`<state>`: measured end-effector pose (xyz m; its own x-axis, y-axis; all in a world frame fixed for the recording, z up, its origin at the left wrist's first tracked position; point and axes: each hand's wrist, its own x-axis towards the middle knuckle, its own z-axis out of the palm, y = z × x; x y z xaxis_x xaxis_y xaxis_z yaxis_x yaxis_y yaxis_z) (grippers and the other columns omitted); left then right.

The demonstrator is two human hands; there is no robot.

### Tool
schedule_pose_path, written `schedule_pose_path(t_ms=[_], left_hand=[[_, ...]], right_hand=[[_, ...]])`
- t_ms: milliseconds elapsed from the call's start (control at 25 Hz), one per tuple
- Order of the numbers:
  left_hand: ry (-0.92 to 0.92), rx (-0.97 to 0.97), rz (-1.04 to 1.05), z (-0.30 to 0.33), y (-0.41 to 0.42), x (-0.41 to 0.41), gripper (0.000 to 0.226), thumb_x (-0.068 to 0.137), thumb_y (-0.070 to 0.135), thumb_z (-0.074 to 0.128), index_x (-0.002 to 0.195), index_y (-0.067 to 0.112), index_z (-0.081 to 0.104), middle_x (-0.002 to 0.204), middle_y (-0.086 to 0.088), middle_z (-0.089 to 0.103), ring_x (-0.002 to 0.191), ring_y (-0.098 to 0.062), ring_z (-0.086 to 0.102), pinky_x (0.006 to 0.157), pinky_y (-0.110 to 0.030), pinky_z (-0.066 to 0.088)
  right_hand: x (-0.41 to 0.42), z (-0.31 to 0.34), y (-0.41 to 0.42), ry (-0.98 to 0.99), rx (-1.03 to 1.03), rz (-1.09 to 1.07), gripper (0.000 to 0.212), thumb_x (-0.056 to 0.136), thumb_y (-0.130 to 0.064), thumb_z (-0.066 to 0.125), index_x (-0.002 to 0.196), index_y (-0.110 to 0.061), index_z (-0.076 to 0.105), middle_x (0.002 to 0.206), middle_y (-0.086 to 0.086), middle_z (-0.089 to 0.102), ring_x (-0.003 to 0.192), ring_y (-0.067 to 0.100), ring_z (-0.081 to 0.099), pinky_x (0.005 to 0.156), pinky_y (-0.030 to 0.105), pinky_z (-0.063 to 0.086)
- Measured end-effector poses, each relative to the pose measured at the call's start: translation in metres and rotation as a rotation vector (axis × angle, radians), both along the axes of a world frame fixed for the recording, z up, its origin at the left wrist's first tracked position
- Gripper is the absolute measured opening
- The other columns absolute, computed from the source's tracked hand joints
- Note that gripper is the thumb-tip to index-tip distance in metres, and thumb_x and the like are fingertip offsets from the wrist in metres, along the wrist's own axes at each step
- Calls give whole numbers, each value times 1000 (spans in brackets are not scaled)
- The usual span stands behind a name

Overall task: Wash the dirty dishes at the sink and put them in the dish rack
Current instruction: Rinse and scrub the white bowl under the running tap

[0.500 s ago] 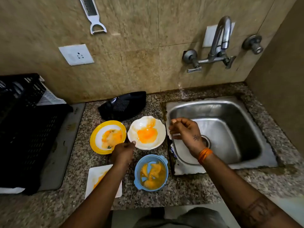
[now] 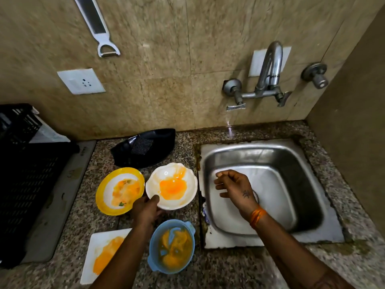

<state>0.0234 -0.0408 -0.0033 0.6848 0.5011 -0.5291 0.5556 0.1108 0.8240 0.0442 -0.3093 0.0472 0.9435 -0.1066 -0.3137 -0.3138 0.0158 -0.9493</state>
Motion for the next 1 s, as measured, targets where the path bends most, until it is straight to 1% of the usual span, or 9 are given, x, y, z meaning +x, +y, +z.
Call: schedule_pose_path(t_ms=[120, 280, 400, 560, 640, 760, 800, 880, 1000], left_hand=[[-87, 34, -38, 19, -18, 5, 13, 88, 8, 75, 98, 17, 73, 108, -20, 74, 100, -41, 69, 82, -51, 58], [-106, -192, -73, 47, -63, 21, 18, 93, 8, 61, 108, 15, 70, 112, -15, 71, 98, -31, 66, 84, -48, 54], [-102, -482, -72, 48, -103, 39, 34, 90, 16, 50, 119, 18, 68, 116, -14, 73, 106, -39, 65, 85, -49, 55], [-85, -544, -107, 49, -161, 55, 36, 101, 25, 48, 130, 14, 66, 120, -18, 73, 111, -42, 65, 88, -48, 55], [-90, -545, -156, 49, -184, 66, 37, 101, 28, 50, 132, 14, 65, 121, -17, 74, 112, -40, 67, 86, -45, 55], [-117, -528, -208, 52, -209, 89, 36, 101, 32, 54, 134, 22, 64, 120, -10, 75, 114, -35, 68, 89, -47, 57], [-113, -529, -217, 53, -217, 95, 32, 101, 34, 54, 130, 26, 65, 115, -6, 77, 112, -32, 69, 92, -51, 57], [-106, -558, -215, 58, -228, 105, 20, 103, 34, 51, 116, 31, 66, 98, 4, 80, 104, -27, 69, 98, -54, 54], [-115, -585, -214, 56, -238, 119, 18, 106, 35, 48, 108, 31, 65, 87, 9, 81, 104, -25, 68, 104, -56, 50]], right_hand=[[9, -1, -17, -1, 31, -7, 16, 100, -18, 61, 97, -12, 76, 90, 7, 78, 92, 29, 73, 78, 42, 59], [27, 3, -44, -20, 83, -127, 15, 99, -20, 63, 98, -10, 75, 92, 12, 77, 94, 26, 74, 81, 45, 60], [43, 11, -73, -64, 64, -190, 16, 99, -20, 63, 95, -11, 75, 91, 11, 77, 95, 25, 74, 81, 45, 61], [80, 20, -122, -178, -87, -325, 14, 97, -18, 66, 90, -10, 75, 84, 9, 75, 85, 19, 70, 82, 48, 58], [108, 26, -151, -283, -181, -414, 7, 92, -22, 72, 95, -16, 74, 88, 0, 74, 85, 15, 67, 84, 45, 57], [154, 51, -189, -369, -368, -403, 57, 85, -37, 80, 134, -15, 62, 117, -2, 69, 100, 12, 67, 89, 33, 56], [170, 60, -196, -372, -456, -369, 68, 83, -44, 80, 139, -14, 58, 121, -1, 68, 101, 12, 67, 87, 32, 56], [196, 71, -201, -391, -626, -340, 71, 79, -57, 78, 133, -14, 64, 115, 2, 73, 98, 15, 70, 87, 34, 58], [220, 71, -197, -445, -623, -387, 50, 79, -62, 73, 98, -17, 79, 81, 0, 77, 77, 15, 74, 78, 40, 60]])
